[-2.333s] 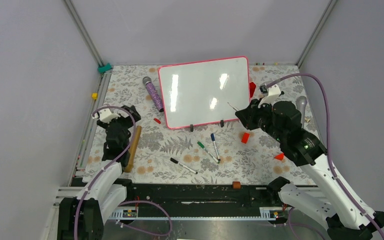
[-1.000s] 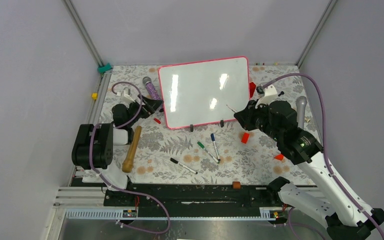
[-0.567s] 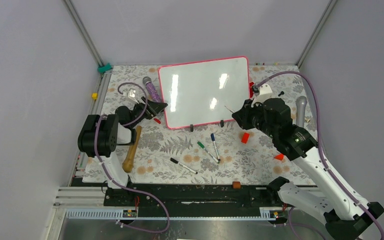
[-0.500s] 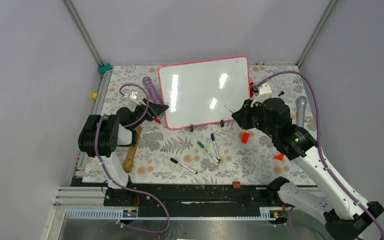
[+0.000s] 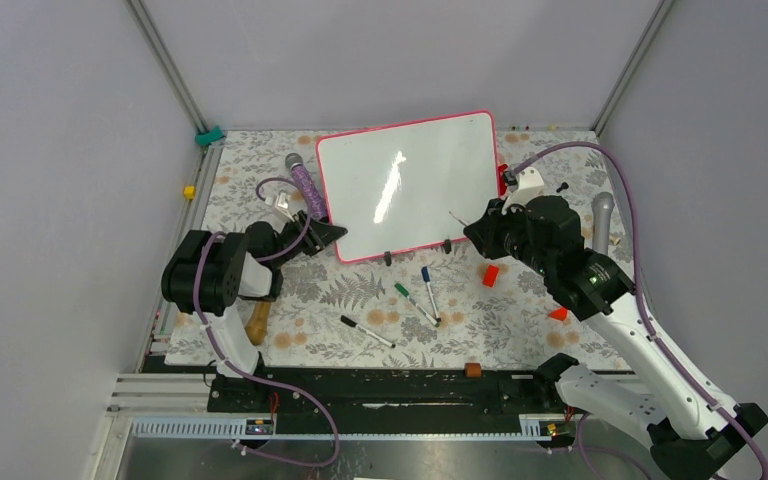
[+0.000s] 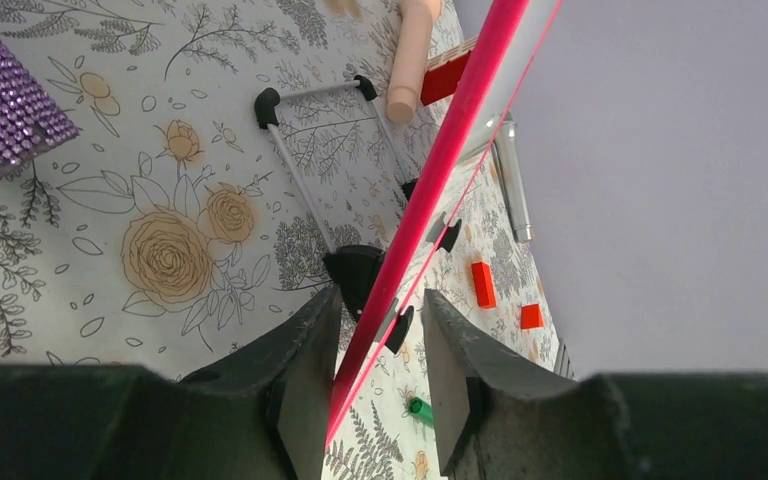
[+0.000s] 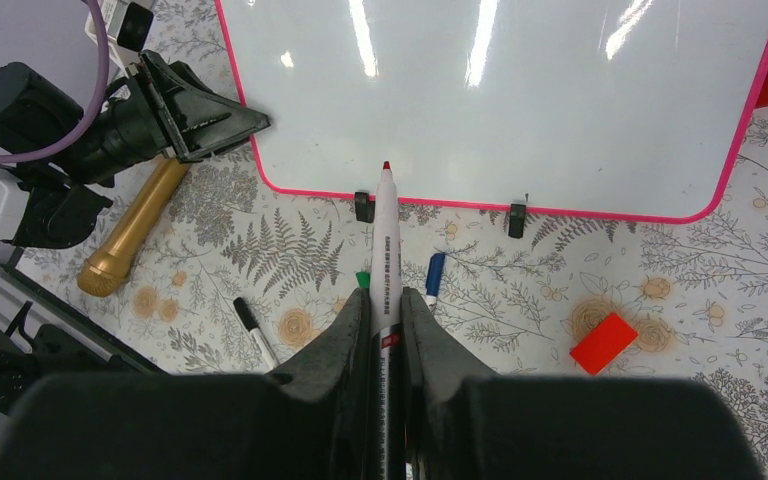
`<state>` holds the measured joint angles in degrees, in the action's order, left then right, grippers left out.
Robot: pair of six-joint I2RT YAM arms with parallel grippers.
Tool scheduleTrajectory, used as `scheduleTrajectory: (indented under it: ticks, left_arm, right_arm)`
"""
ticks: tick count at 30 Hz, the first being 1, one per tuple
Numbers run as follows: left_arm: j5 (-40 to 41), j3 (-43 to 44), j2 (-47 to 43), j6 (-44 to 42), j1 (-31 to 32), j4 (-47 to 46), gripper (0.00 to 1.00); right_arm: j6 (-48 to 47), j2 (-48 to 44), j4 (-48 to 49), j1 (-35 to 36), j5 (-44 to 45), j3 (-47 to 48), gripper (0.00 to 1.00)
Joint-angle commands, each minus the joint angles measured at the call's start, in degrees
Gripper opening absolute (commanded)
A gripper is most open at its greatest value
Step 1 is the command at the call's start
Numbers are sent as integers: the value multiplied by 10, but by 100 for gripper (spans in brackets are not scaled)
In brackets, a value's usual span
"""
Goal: Write a sentence on the whiteboard
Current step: Move the whiteboard to the center of the board.
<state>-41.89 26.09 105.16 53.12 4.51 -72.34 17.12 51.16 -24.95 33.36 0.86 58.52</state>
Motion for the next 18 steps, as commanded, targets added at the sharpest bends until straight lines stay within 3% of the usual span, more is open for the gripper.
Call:
scheduleTrajectory:
  ticks: [1,5,9,13,18]
  left_arm:
    - [-10,-14,-4,1,1,-42,36]
    - [-7,-12,0,-2,0,-40,37]
    - [1,-4,2,0,-2,-32,40]
    - [6,4,-1,3,-6,-16,45]
    - [4,5,-6,15,-10,-27,52]
  right_arm:
    - [-2,-2,17,-1,-3,3,0]
    - [-1,11,25,-1,-3,3,0]
    - [5,22,40,-3,52,1,0]
    - [33,75,13,-62,25,57,0]
    - [48,108,49,-107,142,87,0]
